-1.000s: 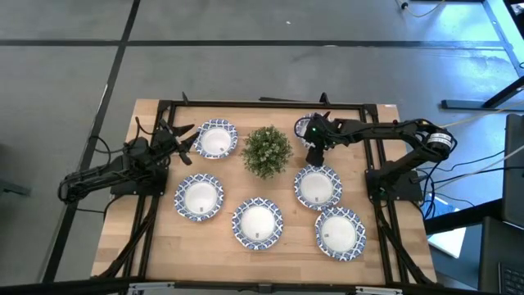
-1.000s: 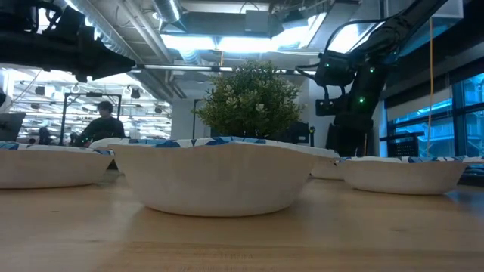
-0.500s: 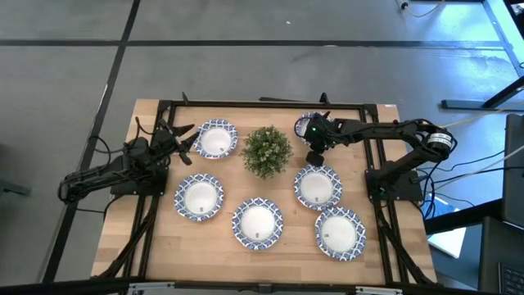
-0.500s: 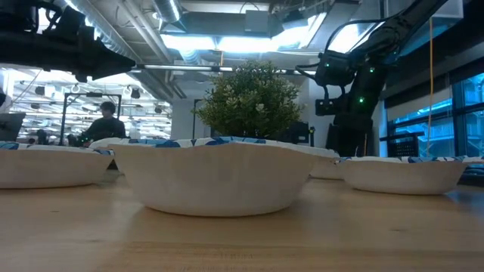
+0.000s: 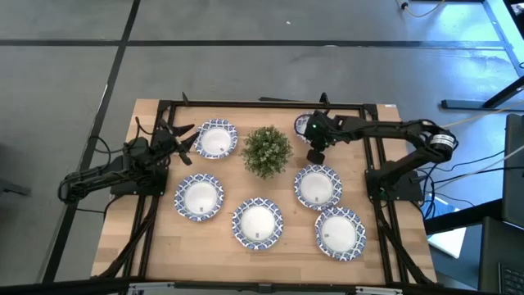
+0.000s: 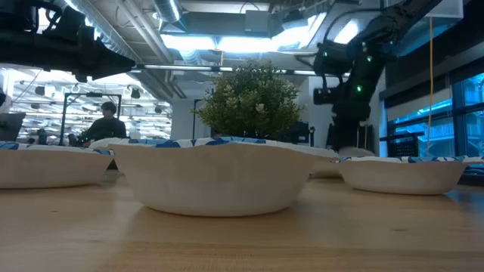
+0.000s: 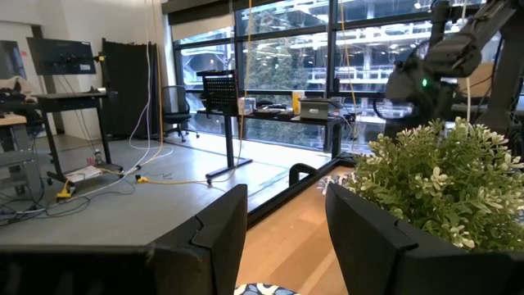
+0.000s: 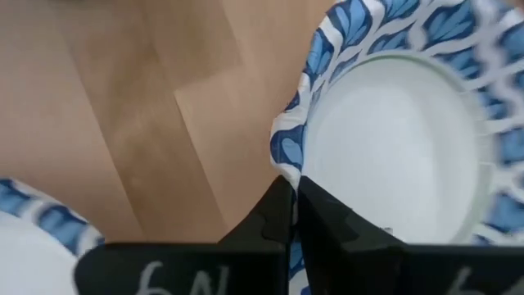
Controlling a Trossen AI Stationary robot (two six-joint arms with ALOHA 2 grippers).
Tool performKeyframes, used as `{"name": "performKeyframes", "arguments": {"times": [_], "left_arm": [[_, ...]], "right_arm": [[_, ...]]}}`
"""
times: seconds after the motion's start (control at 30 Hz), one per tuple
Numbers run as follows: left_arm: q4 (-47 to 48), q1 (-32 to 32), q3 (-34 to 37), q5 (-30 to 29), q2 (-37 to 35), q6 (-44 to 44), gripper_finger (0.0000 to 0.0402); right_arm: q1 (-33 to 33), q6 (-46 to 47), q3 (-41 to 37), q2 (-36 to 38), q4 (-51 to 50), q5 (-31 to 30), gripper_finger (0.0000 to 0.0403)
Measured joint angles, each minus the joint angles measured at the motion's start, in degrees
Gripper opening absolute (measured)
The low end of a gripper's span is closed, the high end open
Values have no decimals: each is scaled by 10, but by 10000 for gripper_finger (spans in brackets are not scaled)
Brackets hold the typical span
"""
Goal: Nest bowls inside each other
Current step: Stack the white bowl on top of the other white bowl
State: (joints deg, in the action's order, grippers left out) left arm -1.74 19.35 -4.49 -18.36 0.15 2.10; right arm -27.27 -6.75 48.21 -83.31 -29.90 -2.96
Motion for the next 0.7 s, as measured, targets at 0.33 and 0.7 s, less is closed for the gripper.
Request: {"name": "performKeyframes", "arguments": {"times": [0.33, 0.7], "left_arm": [[0, 0, 0, 0, 0, 0, 161], [0, 0, 0, 0, 0, 0, 161]], "right_arm": [[1, -14, 97, 14, -94, -17, 16], [43, -24, 189, 23, -220, -48, 16]]}}
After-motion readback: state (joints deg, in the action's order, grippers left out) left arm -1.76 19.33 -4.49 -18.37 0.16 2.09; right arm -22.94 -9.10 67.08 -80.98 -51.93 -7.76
